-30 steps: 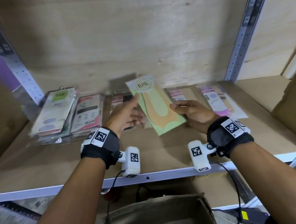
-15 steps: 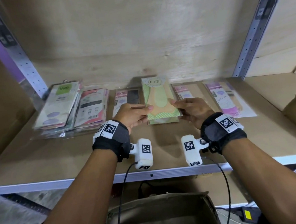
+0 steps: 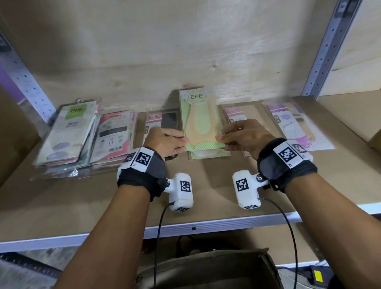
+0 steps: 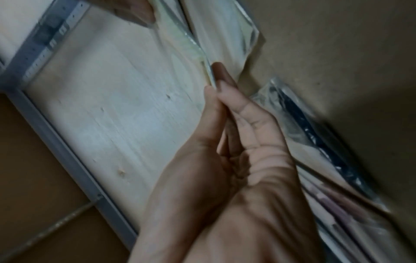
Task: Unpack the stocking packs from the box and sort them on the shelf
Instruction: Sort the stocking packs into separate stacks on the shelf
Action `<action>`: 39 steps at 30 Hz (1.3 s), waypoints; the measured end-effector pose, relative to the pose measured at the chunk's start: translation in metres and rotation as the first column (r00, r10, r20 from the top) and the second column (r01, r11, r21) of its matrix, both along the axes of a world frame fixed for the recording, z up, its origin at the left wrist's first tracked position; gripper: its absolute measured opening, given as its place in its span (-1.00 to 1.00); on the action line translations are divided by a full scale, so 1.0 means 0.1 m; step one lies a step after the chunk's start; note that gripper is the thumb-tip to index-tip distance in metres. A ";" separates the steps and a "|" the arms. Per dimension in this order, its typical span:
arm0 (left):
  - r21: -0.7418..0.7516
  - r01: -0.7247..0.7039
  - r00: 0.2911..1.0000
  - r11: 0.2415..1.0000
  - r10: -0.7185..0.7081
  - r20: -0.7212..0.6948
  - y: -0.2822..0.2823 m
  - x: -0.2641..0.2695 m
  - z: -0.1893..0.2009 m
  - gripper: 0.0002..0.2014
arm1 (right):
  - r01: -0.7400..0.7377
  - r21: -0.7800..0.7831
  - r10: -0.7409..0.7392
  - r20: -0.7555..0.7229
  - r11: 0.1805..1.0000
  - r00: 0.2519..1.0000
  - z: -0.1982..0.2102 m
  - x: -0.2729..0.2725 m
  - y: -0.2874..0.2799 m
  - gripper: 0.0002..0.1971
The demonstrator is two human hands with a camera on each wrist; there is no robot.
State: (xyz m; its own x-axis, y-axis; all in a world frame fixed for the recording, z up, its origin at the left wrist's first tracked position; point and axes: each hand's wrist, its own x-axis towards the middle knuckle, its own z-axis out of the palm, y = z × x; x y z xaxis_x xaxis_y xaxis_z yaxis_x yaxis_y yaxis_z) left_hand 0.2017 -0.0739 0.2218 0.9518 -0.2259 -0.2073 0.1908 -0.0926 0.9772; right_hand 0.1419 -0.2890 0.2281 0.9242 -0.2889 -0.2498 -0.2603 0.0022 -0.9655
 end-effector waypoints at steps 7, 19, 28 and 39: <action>0.235 -0.030 0.994 0.972 0.004 0.112 -0.13 0.07 0.00 -0.92 | 0.024 -0.210 -0.032 -0.034 0.977 0.999 -0.06 0.06 -0.03 -0.78; 0.321 0.003 0.999 0.947 0.012 -0.045 -0.22 0.02 0.13 -0.79 | -0.029 -0.387 -0.032 -0.150 0.922 0.988 0.01 0.03 0.02 -0.74; 0.443 0.012 0.998 0.896 -0.038 0.051 -0.26 -0.03 0.14 -0.75 | -0.062 -0.517 -0.025 -0.158 0.854 0.987 0.08 0.02 0.10 -0.74; 0.541 -0.013 0.990 0.841 -0.064 0.124 -0.25 -0.06 0.19 -0.67 | -0.109 -0.631 -0.006 -0.178 0.768 0.984 0.12 -0.01 0.11 -0.60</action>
State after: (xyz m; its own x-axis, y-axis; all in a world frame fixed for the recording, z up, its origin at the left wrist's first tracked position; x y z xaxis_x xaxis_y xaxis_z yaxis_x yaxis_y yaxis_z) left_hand 0.1959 -0.0991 0.2409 0.9743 -0.1396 -0.1766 0.0545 -0.6150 0.7867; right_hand 0.1407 -0.2775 0.2400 0.9059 -0.3878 -0.1703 -0.3920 -0.6153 -0.6839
